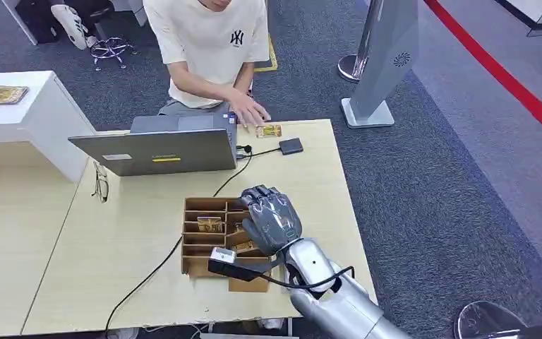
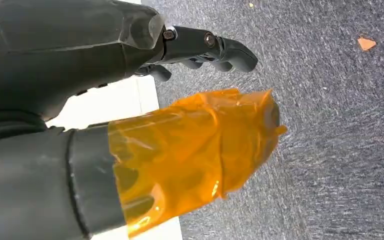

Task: Pass the card to the sensor for recognition and then transmit it.

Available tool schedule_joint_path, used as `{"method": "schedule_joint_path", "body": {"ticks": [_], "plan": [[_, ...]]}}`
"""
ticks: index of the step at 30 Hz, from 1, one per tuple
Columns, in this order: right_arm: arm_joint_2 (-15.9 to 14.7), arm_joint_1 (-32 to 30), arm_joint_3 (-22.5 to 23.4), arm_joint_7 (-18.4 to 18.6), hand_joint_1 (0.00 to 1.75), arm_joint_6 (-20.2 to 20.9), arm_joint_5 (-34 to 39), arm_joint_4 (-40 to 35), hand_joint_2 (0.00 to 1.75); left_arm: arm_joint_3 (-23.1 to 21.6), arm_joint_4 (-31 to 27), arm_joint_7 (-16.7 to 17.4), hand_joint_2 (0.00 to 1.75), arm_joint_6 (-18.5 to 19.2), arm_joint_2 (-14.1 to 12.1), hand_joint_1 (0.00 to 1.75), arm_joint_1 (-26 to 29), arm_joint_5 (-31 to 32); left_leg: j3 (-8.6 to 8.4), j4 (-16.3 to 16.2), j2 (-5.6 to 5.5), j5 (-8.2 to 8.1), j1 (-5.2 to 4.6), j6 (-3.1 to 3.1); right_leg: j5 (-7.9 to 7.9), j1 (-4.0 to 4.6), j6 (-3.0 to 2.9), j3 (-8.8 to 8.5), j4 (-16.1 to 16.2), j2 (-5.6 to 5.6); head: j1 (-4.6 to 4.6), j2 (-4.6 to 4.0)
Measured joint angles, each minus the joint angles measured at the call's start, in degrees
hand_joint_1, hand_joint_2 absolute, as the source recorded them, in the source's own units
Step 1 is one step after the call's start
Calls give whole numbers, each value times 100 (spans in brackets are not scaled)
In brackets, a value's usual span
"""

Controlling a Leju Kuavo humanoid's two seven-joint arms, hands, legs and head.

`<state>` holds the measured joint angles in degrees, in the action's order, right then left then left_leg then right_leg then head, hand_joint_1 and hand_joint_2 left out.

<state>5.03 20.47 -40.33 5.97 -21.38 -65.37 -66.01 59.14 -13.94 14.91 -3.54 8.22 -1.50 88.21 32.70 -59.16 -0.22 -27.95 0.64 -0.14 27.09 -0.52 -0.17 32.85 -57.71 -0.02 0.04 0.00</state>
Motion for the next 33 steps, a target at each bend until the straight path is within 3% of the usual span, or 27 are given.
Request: {"method": "schedule_joint_path", "body": {"ticks": [7, 19, 33], "plan": [[20, 63, 0, 13, 84, 18, 0, 116, 175, -39, 0, 22, 0, 24, 0, 0, -1, 7, 0, 0, 0, 0, 0, 0, 0, 0, 0, 0, 0, 0, 0, 0], [35, 143, 0, 20, 63, 44, 2, 238, 175, -76, 0, 50, 0, 44, 0, 0, -1, 9, 0, 0, 0, 0, 0, 0, 0, 0, 0, 0, 0, 0, 0, 0], [35, 163, 4, 20, 70, 98, 7, 324, 175, -76, 0, 52, 0, 50, 0, 0, -1, 9, 0, 0, 0, 0, 0, 0, 0, 0, 0, 0, 0, 0, 0, 0]]}}
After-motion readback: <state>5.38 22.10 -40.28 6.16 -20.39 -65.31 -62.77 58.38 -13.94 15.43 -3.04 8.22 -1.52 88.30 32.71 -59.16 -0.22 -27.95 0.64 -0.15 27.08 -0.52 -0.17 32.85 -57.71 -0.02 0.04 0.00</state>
